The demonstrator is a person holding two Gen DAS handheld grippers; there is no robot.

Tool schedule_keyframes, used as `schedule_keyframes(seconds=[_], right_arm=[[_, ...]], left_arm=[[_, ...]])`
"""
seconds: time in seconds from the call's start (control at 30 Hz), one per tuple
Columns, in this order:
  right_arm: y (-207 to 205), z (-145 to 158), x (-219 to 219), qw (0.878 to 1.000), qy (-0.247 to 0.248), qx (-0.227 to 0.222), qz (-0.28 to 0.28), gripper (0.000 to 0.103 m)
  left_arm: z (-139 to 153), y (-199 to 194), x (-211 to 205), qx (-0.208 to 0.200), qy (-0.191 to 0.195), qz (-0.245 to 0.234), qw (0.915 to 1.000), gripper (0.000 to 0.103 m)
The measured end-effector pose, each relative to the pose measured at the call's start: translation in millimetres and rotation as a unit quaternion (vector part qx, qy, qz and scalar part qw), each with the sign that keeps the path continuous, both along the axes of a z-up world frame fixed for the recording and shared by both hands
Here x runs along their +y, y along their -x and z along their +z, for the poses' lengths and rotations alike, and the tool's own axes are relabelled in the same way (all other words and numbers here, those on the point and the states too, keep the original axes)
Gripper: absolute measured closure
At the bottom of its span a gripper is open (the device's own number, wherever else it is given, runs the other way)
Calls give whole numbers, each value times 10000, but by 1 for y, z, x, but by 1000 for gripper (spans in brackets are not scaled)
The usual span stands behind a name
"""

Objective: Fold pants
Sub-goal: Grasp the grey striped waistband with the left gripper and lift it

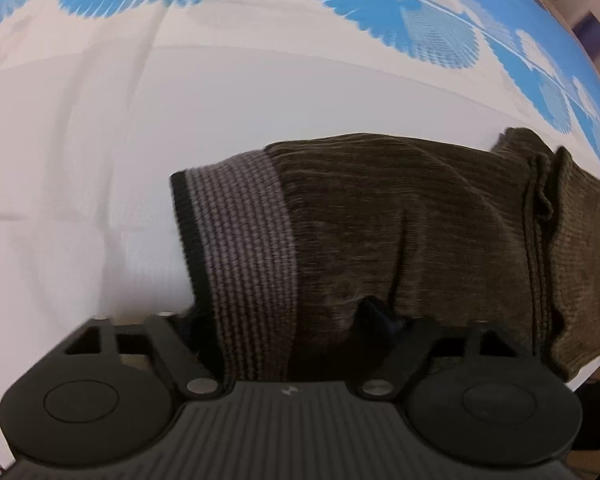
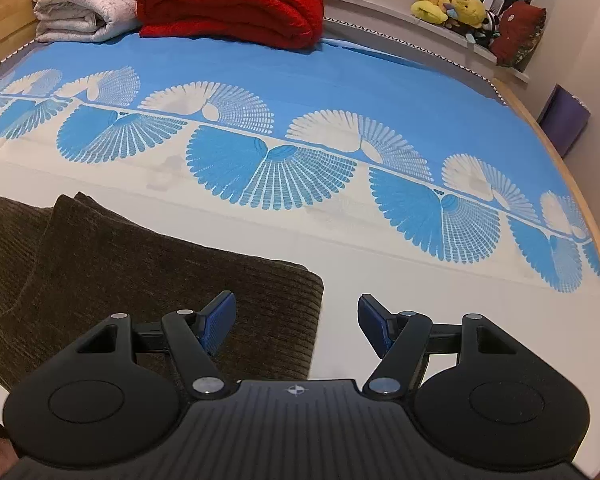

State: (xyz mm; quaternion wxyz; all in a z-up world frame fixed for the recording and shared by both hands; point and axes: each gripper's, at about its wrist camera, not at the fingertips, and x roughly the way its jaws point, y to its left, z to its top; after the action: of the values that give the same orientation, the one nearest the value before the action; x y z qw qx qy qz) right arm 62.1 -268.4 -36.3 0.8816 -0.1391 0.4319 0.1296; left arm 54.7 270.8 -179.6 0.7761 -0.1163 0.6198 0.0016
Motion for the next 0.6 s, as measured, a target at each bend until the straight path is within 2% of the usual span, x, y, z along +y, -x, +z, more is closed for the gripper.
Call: schedule_keyframes(seconds=[0.03,0.1,0.2,0.3,0.37,0.47,0.6], right_arm=[[0,0,0,10000,6,2,4,34],[0,0,0,10000,-4,1,-5,34],[1,3,-1,10000,-83,-16,-17,34],[4,6,-3,9999,-149,-44,-13,34],[6,8,-3,9998,-190,-45,6,34],[10,8,-4,9998,-187,-23,65,34],[12,5,-6,10000,15,-3,37,34]], left_arm=[[3,0,-2,-14,-45,-15,10000,35],[10,2,-3,-48,-135,15,9999,51],[29,4,-6,-237,-91,211,9995,65],[58,6,-10,-726,271,462,9959,70],[82,8,-19,-1120,643,473,9905,71],[115,13,-47,-1605,1149,199,9801,72],[141,6,-122,-1957,1848,-491,9619,72]])
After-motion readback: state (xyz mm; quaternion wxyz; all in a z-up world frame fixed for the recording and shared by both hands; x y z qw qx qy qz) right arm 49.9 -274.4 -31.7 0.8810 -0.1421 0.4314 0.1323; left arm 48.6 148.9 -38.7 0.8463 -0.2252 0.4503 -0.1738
